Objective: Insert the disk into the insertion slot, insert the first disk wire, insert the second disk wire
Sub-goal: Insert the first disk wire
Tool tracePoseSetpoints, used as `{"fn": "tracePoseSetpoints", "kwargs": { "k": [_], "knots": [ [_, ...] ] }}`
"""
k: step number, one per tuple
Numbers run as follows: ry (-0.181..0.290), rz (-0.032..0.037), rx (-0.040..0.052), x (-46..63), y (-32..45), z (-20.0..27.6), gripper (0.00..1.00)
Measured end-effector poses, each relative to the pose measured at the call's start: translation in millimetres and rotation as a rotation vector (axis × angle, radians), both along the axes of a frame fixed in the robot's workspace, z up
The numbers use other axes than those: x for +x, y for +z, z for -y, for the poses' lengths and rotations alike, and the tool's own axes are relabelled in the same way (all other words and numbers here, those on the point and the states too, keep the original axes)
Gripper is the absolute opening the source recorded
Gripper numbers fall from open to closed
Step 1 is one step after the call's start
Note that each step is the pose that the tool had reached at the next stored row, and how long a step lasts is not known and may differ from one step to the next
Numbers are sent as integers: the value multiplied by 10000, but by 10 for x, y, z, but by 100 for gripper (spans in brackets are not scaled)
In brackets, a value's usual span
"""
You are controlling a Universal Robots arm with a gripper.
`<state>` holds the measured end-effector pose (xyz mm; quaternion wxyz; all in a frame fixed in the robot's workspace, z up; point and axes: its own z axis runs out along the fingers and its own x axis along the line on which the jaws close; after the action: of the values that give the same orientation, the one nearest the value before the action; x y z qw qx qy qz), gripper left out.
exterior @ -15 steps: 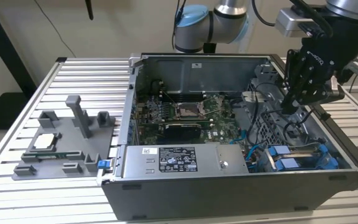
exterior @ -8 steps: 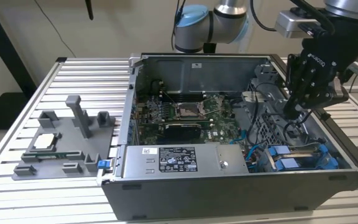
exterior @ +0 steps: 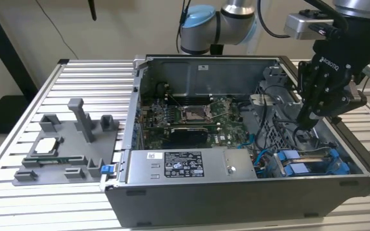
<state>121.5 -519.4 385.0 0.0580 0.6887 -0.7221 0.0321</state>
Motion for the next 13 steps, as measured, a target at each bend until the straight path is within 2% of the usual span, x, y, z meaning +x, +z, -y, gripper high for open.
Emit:
{"fn": "tracePoseSetpoints", "kwargs": {
  "k": [4,5,6,8,10,11,13],
  "knots": [
    [0,0,-395,0,-7,14,0],
    [-1,0,-465,1,-11,18,0],
    [-1,1,-494,5,-21,22,0],
    [-1,1,-485,19,-43,31,0],
    [0,1,-440,32,-68,47,0],
    [0,1,-409,40,-79,61,0],
    [0,1,-292,54,-93,96,0]
  ]
}}
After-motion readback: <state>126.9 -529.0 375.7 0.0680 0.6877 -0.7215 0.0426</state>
